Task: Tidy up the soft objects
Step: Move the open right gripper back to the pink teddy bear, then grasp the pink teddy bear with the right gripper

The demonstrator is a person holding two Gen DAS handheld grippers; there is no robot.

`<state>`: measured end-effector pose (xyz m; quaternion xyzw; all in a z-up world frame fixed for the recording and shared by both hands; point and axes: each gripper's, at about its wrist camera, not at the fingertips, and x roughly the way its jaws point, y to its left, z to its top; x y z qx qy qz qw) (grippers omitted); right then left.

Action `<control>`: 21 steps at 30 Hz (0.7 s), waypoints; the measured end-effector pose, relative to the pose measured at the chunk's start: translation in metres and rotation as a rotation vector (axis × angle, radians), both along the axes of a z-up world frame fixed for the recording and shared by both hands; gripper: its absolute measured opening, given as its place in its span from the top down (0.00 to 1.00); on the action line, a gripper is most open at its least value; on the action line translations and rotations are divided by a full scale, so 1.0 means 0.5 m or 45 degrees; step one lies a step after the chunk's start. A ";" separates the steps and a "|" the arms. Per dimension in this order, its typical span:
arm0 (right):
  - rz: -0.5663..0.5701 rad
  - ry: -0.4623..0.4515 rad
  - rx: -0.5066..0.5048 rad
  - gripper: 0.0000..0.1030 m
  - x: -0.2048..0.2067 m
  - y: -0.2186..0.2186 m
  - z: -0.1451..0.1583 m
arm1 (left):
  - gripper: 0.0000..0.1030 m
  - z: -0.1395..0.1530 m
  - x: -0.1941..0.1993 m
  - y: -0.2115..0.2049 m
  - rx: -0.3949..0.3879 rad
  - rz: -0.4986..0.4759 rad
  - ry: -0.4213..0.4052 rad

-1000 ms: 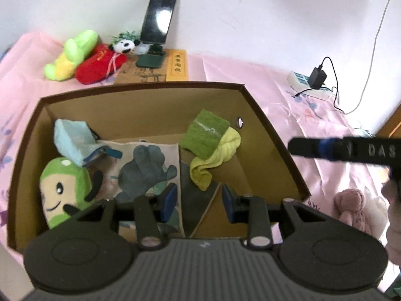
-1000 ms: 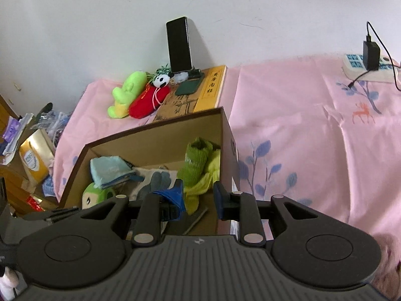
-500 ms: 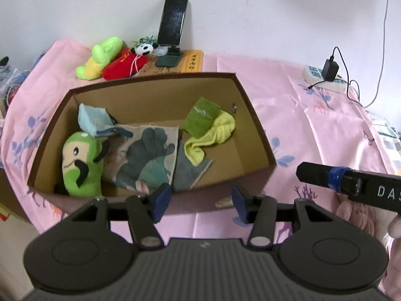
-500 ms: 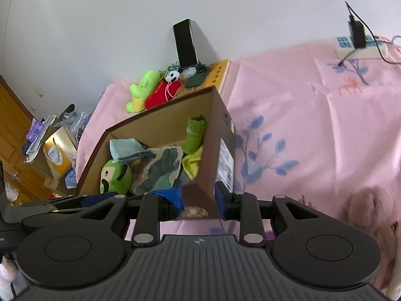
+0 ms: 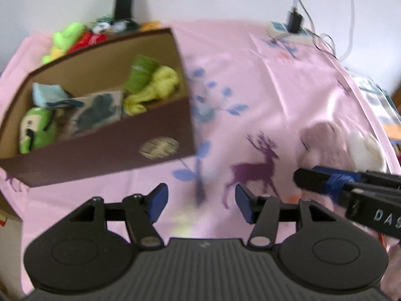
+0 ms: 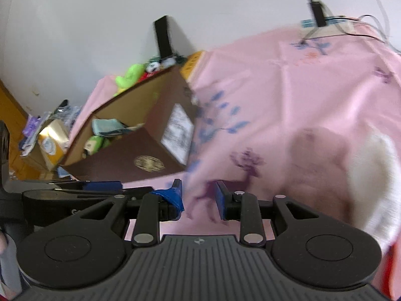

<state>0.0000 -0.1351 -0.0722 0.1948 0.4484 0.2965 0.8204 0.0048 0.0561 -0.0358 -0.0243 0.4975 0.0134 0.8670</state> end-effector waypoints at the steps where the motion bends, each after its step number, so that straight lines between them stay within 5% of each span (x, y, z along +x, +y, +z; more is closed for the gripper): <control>1: -0.012 -0.010 -0.012 0.89 -0.005 -0.011 -0.002 | 0.44 -0.007 -0.001 -0.012 -0.012 -0.027 0.010; 12: -0.255 0.016 -0.035 0.89 -0.020 -0.149 -0.042 | 0.43 -0.065 0.024 -0.105 -0.200 -0.189 0.070; 18: -0.358 0.007 0.055 0.88 -0.020 -0.223 -0.036 | 0.42 -0.075 0.030 -0.135 -0.285 -0.260 0.055; 21: -0.375 0.067 0.201 0.86 -0.006 -0.249 -0.041 | 0.41 -0.078 0.045 -0.144 -0.300 -0.288 0.030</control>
